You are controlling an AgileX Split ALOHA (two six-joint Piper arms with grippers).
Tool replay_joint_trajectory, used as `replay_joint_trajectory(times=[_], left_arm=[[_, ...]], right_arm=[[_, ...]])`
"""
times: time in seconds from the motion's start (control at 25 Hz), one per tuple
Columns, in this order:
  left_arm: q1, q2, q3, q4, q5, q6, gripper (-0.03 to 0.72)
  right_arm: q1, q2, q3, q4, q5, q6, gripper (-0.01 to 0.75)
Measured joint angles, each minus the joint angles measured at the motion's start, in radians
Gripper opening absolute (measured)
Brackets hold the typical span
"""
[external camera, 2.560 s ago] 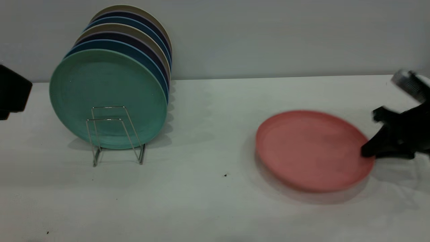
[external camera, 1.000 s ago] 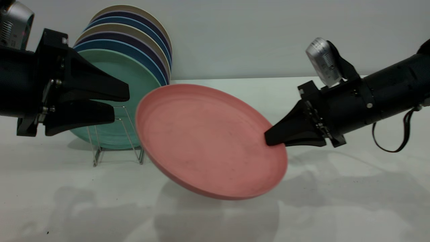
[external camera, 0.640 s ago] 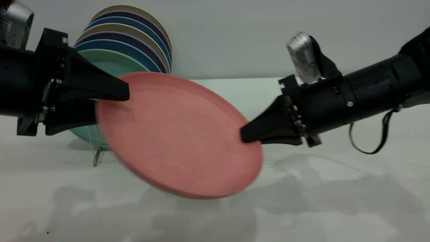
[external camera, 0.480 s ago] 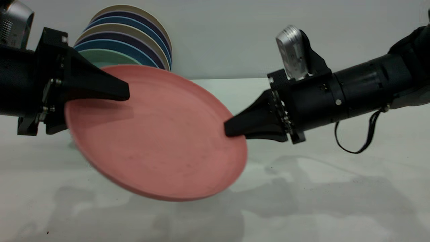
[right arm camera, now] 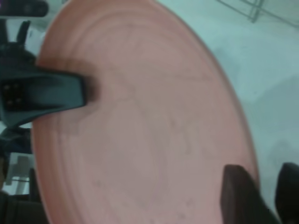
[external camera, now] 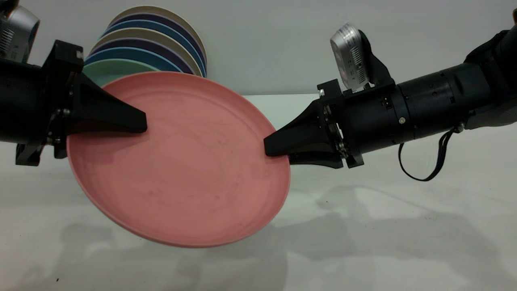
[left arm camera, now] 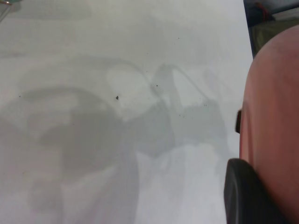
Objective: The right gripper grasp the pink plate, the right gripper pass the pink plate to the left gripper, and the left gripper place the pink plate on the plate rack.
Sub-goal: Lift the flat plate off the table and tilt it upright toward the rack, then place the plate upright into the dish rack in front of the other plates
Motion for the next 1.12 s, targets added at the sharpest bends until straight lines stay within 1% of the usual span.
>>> replay_joint_trajectory(times=[0.04, 0.2, 0.28, 0.36, 0.48, 0.56, 0.64, 0.8, 0.92, 1.0, 1.12], left_arm=[[0.0, 0.0, 0.0, 0.002, 0.0, 0.002, 0.173], [0.0, 0.0, 0.0, 0.011, 0.002, 0.013, 0.164], [-0.001, 0.0, 0.0, 0.018, 0.003, 0.013, 0.144], [-0.005, 0.001, 0.0, 0.02, 0.01, 0.013, 0.129], [-0.008, 0.003, -0.002, 0.022, 0.005, 0.025, 0.125], [-0.005, 0.003, -0.002, 0.034, -0.005, 0.042, 0.104], [-0.005, 0.003, -0.002, 0.04, -0.018, 0.05, 0.104], [-0.005, 0.003, -0.002, 0.058, -0.067, 0.054, 0.104], [-0.005, 0.003, -0.002, 0.108, -0.098, 0.066, 0.104], [-0.005, 0.003, -0.003, 0.157, -0.122, 0.098, 0.104], [-0.005, 0.003, -0.033, 0.276, -0.147, 0.14, 0.104]], right_arm=[[0.0, 0.0, 0.0, -0.004, -0.015, 0.005, 0.295], [-0.014, 0.0, 0.0, -0.031, -0.034, 0.007, 0.435], [-0.034, -0.001, 0.0, -0.048, -0.022, 0.007, 0.481], [-0.058, -0.003, 0.0, -0.073, -0.001, 0.007, 0.504], [-0.115, -0.003, 0.0, -0.121, 0.044, 0.021, 0.514], [-0.185, -0.001, 0.0, -0.138, 0.028, 0.032, 0.514], [-0.235, -0.002, 0.0, -0.159, 0.049, 0.034, 0.514], [-0.288, -0.002, 0.0, -0.186, 0.071, 0.039, 0.514], [-0.31, -0.002, 0.0, -0.22, 0.077, 0.054, 0.514], [-0.317, -0.004, 0.0, -0.271, 0.041, 0.081, 0.514], [-0.311, -0.03, 0.0, -0.406, -0.098, 0.159, 0.514]])
